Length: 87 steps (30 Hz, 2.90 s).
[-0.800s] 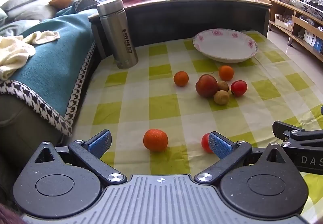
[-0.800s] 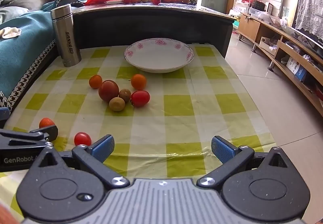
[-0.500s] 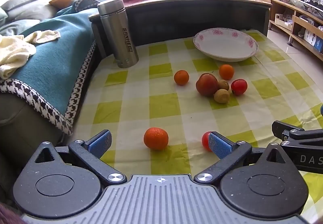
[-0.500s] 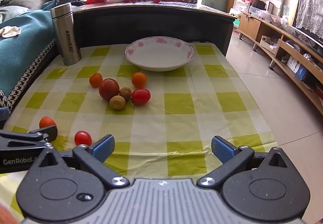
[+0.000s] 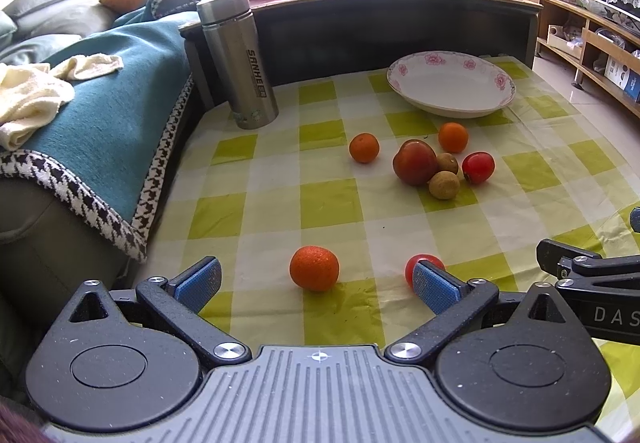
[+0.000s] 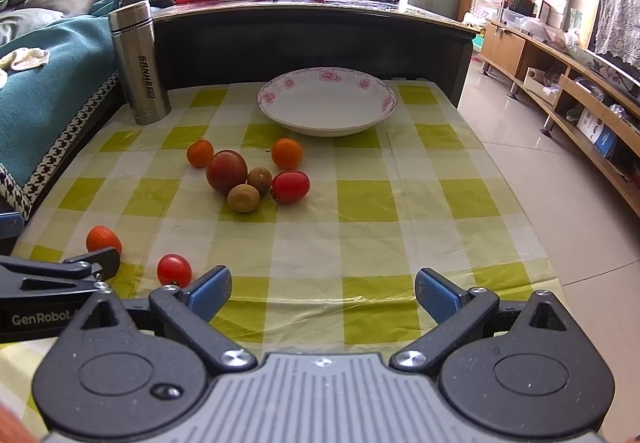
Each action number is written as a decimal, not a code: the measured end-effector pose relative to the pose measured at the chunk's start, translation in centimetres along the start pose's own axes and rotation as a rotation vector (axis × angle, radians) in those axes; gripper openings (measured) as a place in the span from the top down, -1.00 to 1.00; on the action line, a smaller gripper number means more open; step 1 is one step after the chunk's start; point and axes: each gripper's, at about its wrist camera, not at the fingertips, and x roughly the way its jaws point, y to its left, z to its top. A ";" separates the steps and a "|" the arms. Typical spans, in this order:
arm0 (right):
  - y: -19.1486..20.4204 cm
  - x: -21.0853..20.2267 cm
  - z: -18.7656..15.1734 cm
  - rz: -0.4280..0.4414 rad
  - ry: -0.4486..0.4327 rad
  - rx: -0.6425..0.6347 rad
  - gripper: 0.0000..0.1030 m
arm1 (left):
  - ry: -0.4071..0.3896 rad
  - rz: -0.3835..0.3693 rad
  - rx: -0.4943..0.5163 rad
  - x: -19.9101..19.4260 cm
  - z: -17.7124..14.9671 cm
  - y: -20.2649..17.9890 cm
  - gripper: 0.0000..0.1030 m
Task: Organize fruits
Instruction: 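Move both tools toward the scattered fruits on the checked cloth, then grasp the red cherry tomato with the right tool while the left tool grasps the small orange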
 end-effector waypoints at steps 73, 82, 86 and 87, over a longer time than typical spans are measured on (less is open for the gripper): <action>6.7 4.2 0.1 0.308 0.000 -0.344 -0.11 | -0.011 0.016 0.010 1.1 0.5 3.6 -0.93; 7.7 6.1 -0.5 0.349 0.012 -0.392 0.34 | 0.029 -0.035 0.029 3.0 0.3 3.1 -0.69; 6.3 6.0 -0.6 0.341 0.021 -0.357 0.35 | 0.072 -0.081 0.016 4.4 0.2 2.7 -0.34; 5.8 6.0 -0.6 0.340 0.024 -0.344 0.35 | 0.084 -0.092 0.010 4.8 0.2 2.7 -0.25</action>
